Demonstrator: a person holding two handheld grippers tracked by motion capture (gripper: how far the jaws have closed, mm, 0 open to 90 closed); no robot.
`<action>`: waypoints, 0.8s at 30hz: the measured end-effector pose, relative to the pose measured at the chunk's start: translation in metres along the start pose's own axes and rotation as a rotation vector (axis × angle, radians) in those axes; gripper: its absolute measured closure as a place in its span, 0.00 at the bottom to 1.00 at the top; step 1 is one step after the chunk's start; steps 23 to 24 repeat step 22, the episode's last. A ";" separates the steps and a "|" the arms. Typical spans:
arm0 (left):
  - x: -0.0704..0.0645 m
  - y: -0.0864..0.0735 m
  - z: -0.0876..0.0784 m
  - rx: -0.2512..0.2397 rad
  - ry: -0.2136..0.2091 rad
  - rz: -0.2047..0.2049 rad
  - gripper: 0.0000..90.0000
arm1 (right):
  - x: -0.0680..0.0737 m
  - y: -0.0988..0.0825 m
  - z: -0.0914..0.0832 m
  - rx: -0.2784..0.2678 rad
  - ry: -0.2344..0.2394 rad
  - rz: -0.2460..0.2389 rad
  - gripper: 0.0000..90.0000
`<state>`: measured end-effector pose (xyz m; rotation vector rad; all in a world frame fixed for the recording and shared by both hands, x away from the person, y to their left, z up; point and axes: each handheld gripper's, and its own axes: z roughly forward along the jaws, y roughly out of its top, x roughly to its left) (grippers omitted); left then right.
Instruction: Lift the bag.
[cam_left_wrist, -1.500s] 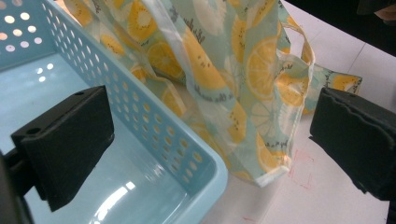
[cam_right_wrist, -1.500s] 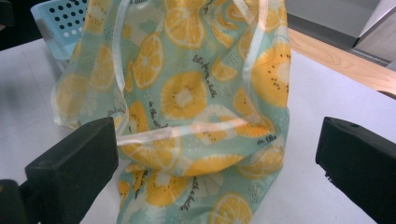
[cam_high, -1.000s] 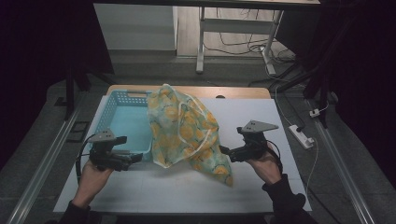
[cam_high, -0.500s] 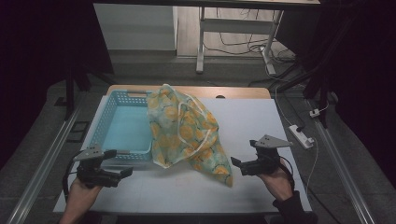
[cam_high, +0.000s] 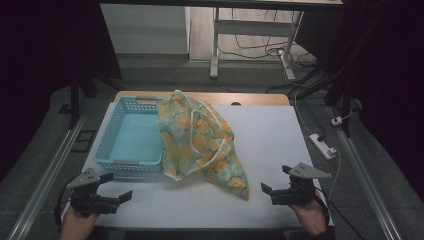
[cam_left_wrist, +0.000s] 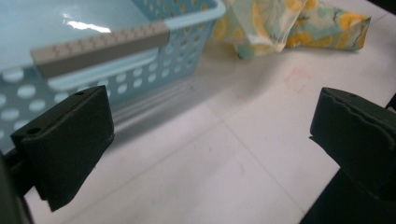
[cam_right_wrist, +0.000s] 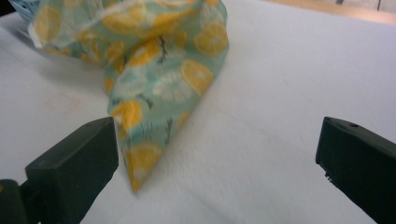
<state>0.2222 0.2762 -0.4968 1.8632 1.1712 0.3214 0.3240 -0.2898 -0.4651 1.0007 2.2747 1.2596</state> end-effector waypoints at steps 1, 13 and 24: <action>0.001 -0.003 -0.001 0.006 0.001 -0.006 0.00 | 0.000 -0.004 -0.002 0.005 -0.004 0.005 0.00; 0.003 -0.028 -0.001 0.100 0.068 -0.026 0.00 | 0.000 -0.044 -0.007 0.147 -0.035 0.043 0.00; 0.006 -0.029 0.003 0.148 0.057 -0.050 0.00 | -0.004 -0.047 -0.008 0.165 -0.028 0.073 0.00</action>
